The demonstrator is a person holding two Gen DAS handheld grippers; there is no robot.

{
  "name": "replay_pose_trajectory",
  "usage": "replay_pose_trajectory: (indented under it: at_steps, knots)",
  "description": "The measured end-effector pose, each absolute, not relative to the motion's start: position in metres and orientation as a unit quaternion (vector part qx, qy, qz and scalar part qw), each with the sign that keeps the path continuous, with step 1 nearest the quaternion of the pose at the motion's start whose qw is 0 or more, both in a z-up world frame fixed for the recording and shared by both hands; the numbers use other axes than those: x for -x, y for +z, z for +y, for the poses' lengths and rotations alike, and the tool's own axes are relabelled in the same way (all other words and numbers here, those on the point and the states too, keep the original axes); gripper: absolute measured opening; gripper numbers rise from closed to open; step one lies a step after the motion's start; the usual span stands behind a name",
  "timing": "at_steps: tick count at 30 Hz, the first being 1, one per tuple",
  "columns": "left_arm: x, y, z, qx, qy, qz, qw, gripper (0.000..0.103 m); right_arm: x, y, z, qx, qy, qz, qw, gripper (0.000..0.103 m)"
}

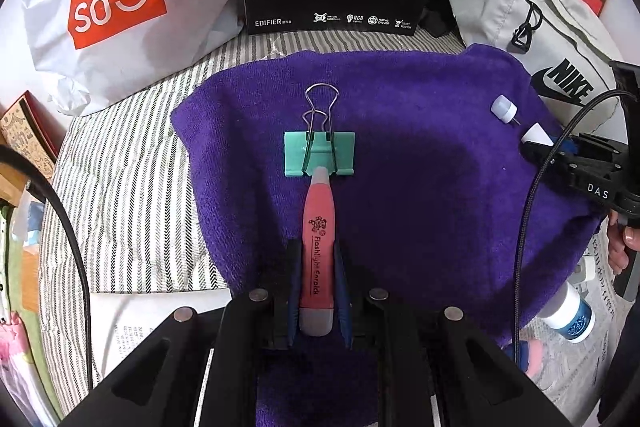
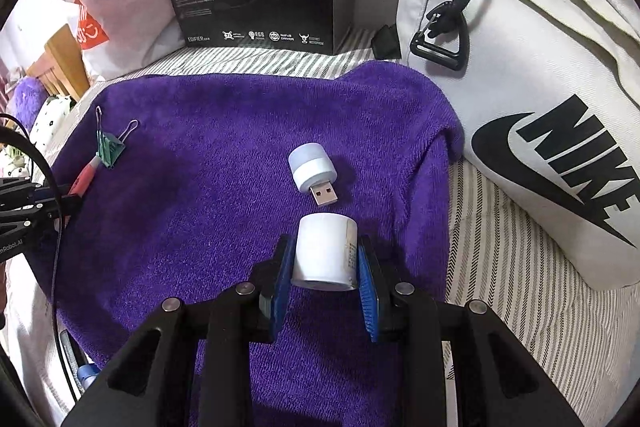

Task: Organize rigid objects
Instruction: 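Open both tools to set the highlighter and roll on the towel, then lower the left tool onto the black marker and grasp it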

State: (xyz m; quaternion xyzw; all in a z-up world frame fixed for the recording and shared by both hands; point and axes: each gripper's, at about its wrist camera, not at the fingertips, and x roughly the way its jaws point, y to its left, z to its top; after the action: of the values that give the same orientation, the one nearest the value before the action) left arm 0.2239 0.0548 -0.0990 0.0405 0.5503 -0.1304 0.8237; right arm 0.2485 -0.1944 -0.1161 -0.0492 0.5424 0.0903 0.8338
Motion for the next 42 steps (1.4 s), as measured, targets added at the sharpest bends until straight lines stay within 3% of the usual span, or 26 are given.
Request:
replay_pose_trajectory:
  at_steps: [5,9,15,18,21,30,42]
  knots:
    - [-0.221,-0.098,0.049,-0.049,-0.131,0.562,0.815,0.023,-0.246,-0.116,-0.194,0.042,0.107,0.542,0.832,0.048]
    - [-0.216,-0.098,0.046,-0.058,-0.133,0.566,0.812,0.031,-0.238,-0.109,-0.196,0.041,0.099,0.543,0.833,0.050]
    - [-0.202,-0.091,0.048,-0.055,-0.115,0.569,0.812,0.033,-0.211,-0.090,-0.202,0.032,0.093,0.531,0.842,0.058]
    - [-0.189,-0.080,0.049,-0.050,-0.116,0.560,0.819,0.034,-0.197,-0.083,-0.204,0.027,0.091,0.529,0.843,0.059]
    - [-0.177,-0.070,0.050,-0.051,-0.117,0.551,0.825,0.046,-0.184,-0.079,-0.205,0.020,0.087,0.530,0.844,0.059]
    - [-0.136,-0.053,0.054,-0.045,-0.120,0.541,0.831,0.048,-0.143,-0.061,-0.211,0.006,0.079,0.523,0.849,0.059]
    - [-0.100,-0.080,0.030,-0.011,-0.136,0.574,0.807,0.049,-0.084,-0.042,-0.207,-0.009,0.088,0.510,0.855,0.062]
